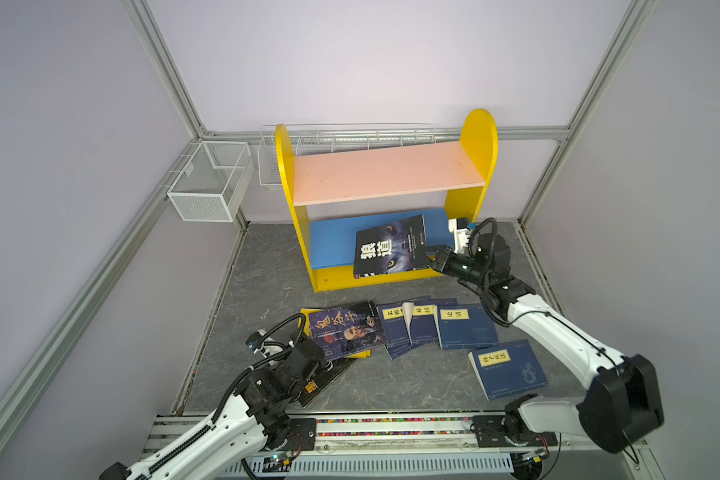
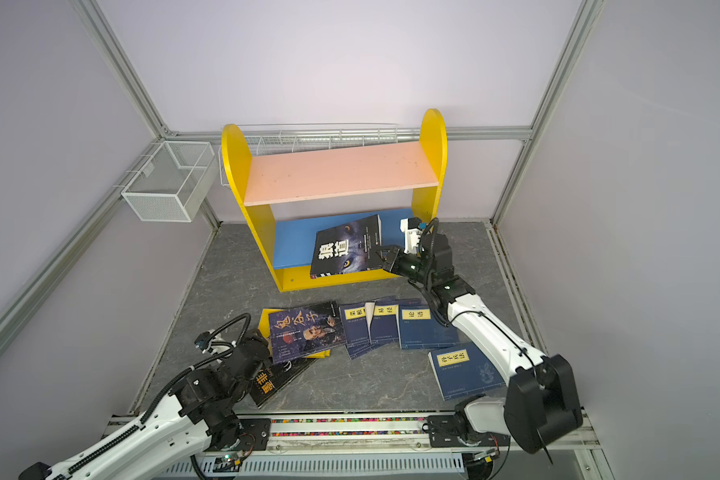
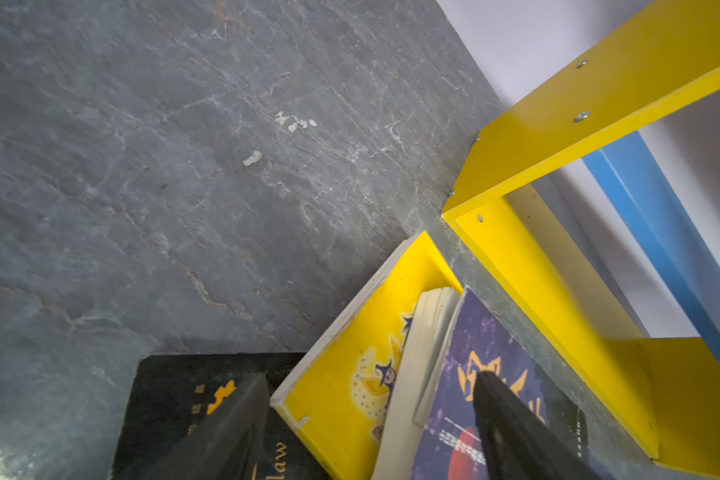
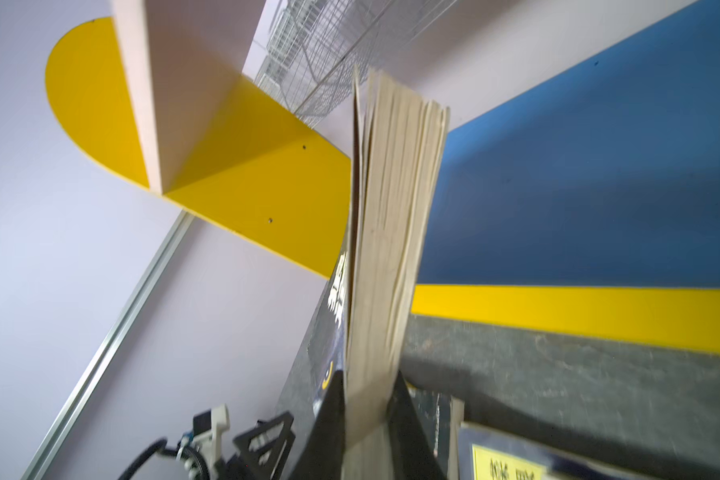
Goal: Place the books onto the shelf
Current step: 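Lift the black book shelfward with right gripper while left gripper moves to purple book, then lower the black book onto the blue shelf and open right gripper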
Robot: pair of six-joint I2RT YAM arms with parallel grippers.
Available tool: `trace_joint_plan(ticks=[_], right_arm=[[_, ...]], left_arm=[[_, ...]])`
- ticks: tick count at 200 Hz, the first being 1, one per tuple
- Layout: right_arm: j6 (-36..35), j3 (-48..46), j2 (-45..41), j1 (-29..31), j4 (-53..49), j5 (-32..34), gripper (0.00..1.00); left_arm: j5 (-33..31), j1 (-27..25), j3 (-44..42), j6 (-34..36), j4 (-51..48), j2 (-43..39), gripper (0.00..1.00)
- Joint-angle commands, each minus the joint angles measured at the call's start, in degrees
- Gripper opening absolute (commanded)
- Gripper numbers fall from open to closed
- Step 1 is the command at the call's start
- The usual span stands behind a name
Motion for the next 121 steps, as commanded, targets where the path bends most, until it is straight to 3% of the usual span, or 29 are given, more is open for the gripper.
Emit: trace_joint_plan(ticks=[1,61,121], right_arm=[[5.67,6.59,8.31,1.16,13.69,1.24,0.07],[5.71,24.87,28.56,5.48,9.87,-2.52,0.07],[6.67,30.08,37.46,8.44,7.33,-1.19,0.07]], left_arm=[[-0.61,0.16,0.33,-3.51,-4.18,-1.15,0.79],[-0.02,0.17,2.44,-0.11,-6.65,-0.12,0.79],[1.16,0.18,2.73,1.99,-2.29,4.75,0.8]])
